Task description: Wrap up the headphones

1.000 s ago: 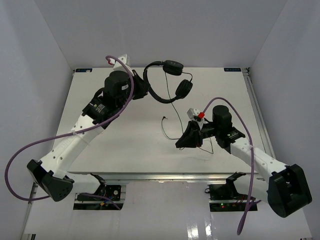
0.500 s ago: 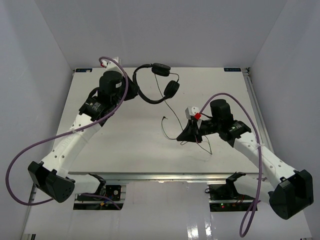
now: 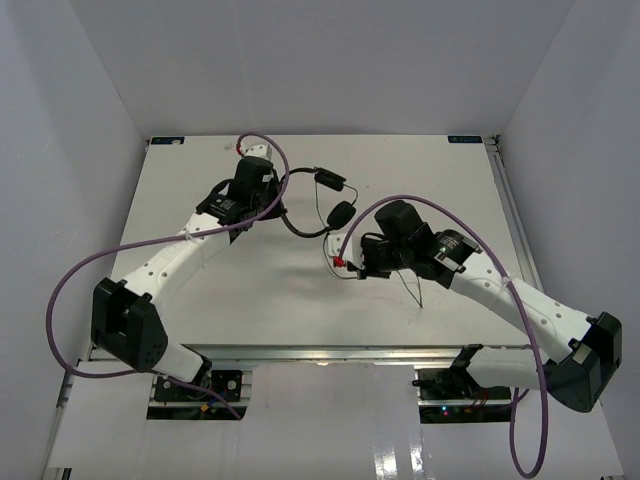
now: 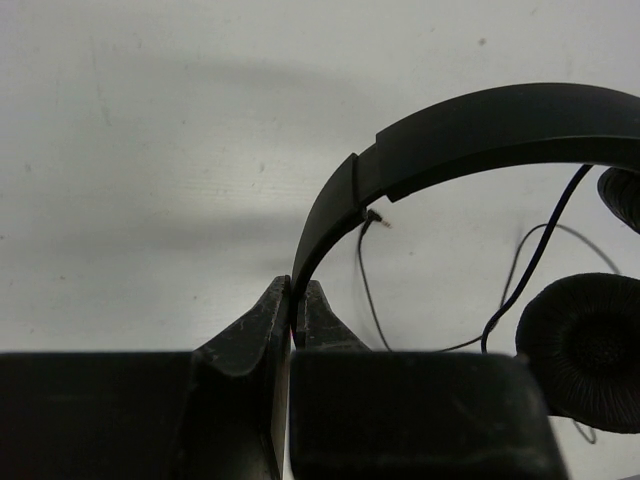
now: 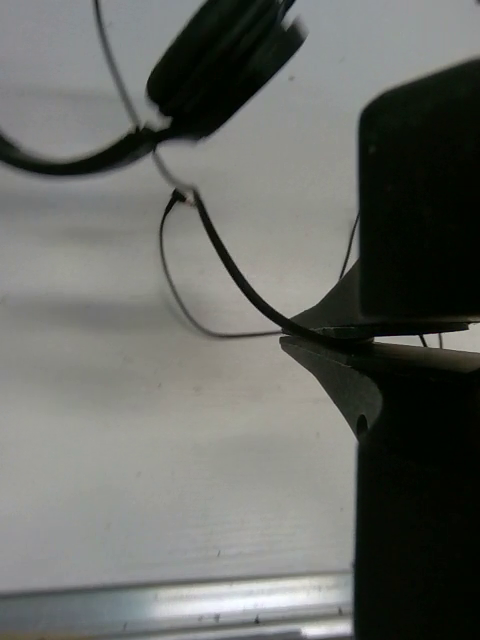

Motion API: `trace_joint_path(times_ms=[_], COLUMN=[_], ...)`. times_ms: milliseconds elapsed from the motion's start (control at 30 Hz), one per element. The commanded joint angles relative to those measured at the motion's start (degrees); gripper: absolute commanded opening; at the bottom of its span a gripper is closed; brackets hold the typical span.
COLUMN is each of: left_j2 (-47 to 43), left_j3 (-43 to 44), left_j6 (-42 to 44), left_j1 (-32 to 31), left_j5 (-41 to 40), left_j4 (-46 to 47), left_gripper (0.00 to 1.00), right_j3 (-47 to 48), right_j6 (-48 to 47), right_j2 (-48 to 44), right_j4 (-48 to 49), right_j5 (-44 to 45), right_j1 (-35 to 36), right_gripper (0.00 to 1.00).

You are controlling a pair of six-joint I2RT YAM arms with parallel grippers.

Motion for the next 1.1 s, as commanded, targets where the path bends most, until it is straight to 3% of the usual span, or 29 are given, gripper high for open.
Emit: trace_joint_path(times_ms=[0,333,700,1067], left_j2=[0.21,4.07,4.56,2.27], left_j3=[-2.71,-7.29,-8.78,-9.22], left_j6=[2.01,4.38,4.98,5.66], left_j1=[0.12,-0.56,-6.10,-10.51], left_j5=[1.22,8.61,13.87,17.34], left_j4=[0.36,0.37,0.14,0.28], left_gripper=[0.00,0.00,0.00,0.00], right_j3=[5.24,7.33,7.24,2.20], right_j6=[-5.44,-9.23,-2.63,-4.43], right_j2=[0.12,2.32,3.68,2.84], right_j4=[0.40,5.86,9.95,16.30], right_j5=[17.39,28.63,21.30,26.53], right_j1=[0.18,0.64,1.37,0.40], right_gripper=[0.08,0.08,0.08,0.08])
